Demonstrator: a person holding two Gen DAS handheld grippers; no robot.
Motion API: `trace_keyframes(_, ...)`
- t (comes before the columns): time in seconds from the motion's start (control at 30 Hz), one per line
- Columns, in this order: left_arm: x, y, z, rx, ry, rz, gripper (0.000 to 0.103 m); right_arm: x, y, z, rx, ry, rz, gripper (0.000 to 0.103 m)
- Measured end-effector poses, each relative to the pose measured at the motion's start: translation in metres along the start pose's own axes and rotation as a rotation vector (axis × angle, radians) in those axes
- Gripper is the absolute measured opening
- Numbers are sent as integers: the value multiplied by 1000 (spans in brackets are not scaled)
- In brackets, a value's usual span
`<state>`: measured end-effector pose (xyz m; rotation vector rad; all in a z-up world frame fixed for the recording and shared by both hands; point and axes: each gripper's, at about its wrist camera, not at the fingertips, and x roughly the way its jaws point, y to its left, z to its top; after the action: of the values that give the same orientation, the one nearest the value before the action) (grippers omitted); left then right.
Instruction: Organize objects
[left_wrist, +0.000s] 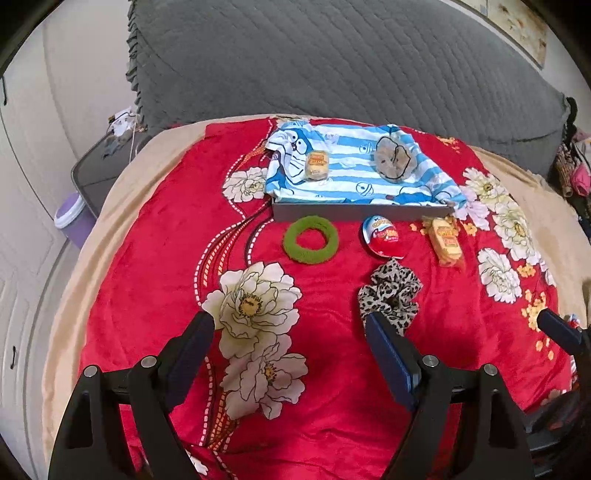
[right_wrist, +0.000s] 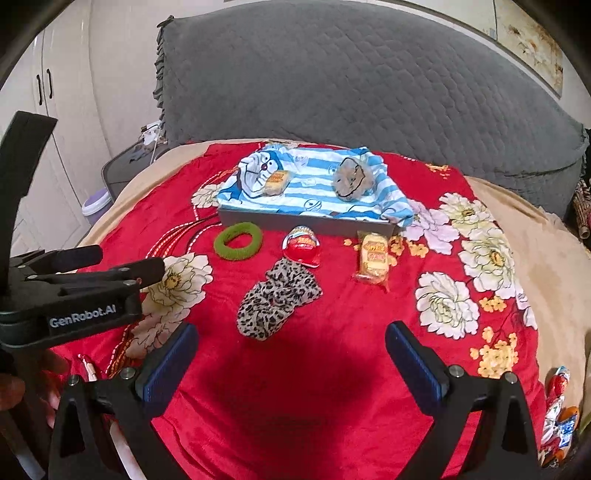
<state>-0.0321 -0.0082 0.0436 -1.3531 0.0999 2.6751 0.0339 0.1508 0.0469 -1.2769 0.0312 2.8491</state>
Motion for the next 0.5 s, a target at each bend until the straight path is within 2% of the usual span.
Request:
trace_keyframes(0.13,9,4,-1,-26,14,-8,85,4,1,-5,-10,0,-8,102)
trace_keyframes(0.5,21,1,-5,-7,23,-10,85,16,-1,-9,2,22,7,102)
